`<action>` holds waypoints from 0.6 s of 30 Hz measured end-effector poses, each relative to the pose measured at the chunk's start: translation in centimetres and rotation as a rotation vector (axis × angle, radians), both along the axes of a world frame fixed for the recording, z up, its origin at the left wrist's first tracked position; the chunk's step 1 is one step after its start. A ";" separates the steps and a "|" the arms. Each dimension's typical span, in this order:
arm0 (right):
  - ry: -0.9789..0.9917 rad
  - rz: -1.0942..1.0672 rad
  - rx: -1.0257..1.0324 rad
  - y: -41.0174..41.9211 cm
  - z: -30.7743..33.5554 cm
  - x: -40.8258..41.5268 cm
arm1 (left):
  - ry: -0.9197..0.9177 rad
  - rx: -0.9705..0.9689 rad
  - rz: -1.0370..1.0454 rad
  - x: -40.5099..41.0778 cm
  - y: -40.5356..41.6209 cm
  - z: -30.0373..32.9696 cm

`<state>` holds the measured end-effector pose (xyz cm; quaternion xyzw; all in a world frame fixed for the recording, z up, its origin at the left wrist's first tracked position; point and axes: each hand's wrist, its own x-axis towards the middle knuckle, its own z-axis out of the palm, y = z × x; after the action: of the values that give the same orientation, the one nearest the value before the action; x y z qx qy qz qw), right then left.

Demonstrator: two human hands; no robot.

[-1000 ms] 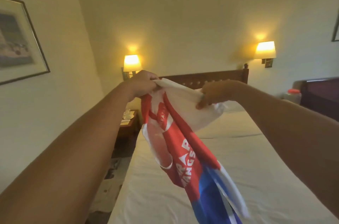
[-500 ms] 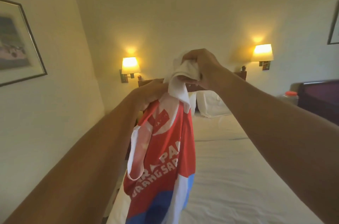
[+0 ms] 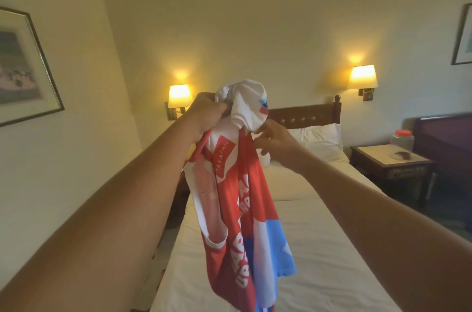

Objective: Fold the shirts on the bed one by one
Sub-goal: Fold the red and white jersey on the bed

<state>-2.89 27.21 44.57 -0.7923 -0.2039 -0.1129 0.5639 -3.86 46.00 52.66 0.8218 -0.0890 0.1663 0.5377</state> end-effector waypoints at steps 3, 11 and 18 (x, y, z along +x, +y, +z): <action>-0.096 -0.103 -0.155 0.5 -1.4 0.3 | -0.018 -0.025 -0.001 0.3 -0.8 0.3; -0.138 -0.236 -0.330 0.4 -1.6 0.7 | -0.056 -0.030 -0.026 -0.2 -1.7 1.4; -0.154 -0.189 -0.243 0.9 -1.6 0.3 | -0.055 -0.041 -0.044 -0.9 -1.6 2.1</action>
<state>-2.58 28.12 42.98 -0.8593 -0.1830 -0.2003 0.4336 -4.78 44.39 54.77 0.8036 -0.1184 0.1785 0.5554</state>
